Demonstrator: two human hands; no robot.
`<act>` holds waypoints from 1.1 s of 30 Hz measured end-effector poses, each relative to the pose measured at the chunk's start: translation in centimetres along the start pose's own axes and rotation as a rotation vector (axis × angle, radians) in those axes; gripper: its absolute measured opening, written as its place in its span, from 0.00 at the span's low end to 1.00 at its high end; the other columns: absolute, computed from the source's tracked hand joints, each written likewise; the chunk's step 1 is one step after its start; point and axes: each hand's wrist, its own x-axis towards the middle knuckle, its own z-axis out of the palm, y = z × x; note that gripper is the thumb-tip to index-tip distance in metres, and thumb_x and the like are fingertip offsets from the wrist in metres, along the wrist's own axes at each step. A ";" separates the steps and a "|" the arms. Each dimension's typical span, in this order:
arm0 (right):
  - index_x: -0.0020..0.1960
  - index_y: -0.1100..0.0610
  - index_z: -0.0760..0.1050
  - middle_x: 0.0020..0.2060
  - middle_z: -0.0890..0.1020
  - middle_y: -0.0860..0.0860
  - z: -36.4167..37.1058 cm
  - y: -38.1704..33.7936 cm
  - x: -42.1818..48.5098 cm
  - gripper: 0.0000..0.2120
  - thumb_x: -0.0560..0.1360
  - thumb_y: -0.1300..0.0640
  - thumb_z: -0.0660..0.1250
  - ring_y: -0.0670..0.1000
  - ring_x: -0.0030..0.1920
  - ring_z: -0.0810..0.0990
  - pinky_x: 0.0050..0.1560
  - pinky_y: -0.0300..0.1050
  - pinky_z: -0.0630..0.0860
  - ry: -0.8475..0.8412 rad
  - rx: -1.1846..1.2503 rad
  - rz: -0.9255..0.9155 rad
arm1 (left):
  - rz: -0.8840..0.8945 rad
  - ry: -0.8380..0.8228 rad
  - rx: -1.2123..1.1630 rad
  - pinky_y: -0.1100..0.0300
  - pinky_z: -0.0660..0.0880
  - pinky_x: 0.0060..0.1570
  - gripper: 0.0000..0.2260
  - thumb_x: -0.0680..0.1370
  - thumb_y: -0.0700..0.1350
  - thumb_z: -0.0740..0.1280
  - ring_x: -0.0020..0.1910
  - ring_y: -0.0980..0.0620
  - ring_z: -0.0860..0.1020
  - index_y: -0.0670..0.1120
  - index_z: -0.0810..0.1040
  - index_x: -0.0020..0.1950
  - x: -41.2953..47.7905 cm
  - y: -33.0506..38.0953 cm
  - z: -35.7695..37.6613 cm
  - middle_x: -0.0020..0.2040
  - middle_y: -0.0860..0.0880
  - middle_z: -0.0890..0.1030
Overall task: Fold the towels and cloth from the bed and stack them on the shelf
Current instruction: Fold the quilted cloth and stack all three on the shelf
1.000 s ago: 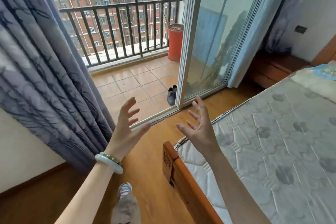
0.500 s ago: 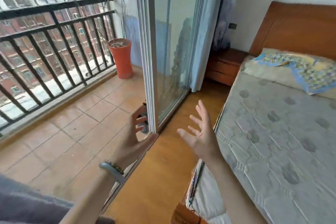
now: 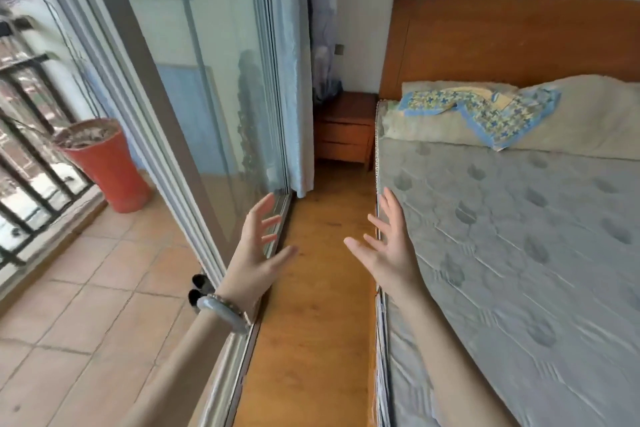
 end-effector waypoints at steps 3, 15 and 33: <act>0.74 0.40 0.51 0.74 0.59 0.46 -0.9 -0.3 4.8 0.44 0.70 0.63 0.73 0.46 0.67 0.68 0.65 0.47 0.71 0.075 -0.038 -0.006 | 0.034 -0.033 -0.043 0.46 0.71 0.66 0.35 0.74 0.45 0.72 0.69 0.53 0.70 0.55 0.57 0.75 6.5 -0.6 0.5 0.73 0.52 0.65; 0.75 0.44 0.52 0.74 0.60 0.47 -4.8 3.8 24.5 0.44 0.70 0.64 0.73 0.46 0.68 0.68 0.65 0.47 0.72 0.347 -0.087 0.015 | 0.150 -0.247 -0.154 0.56 0.71 0.64 0.35 0.73 0.42 0.73 0.68 0.57 0.69 0.50 0.58 0.75 32.4 -4.3 8.4 0.72 0.53 0.64; 0.75 0.45 0.53 0.73 0.61 0.47 -14.7 9.5 56.4 0.43 0.70 0.64 0.73 0.46 0.68 0.68 0.64 0.46 0.72 0.709 -0.093 0.055 | 0.237 -0.560 -0.239 0.60 0.71 0.61 0.35 0.73 0.44 0.73 0.67 0.57 0.70 0.50 0.59 0.75 69.9 -8.4 21.9 0.73 0.53 0.65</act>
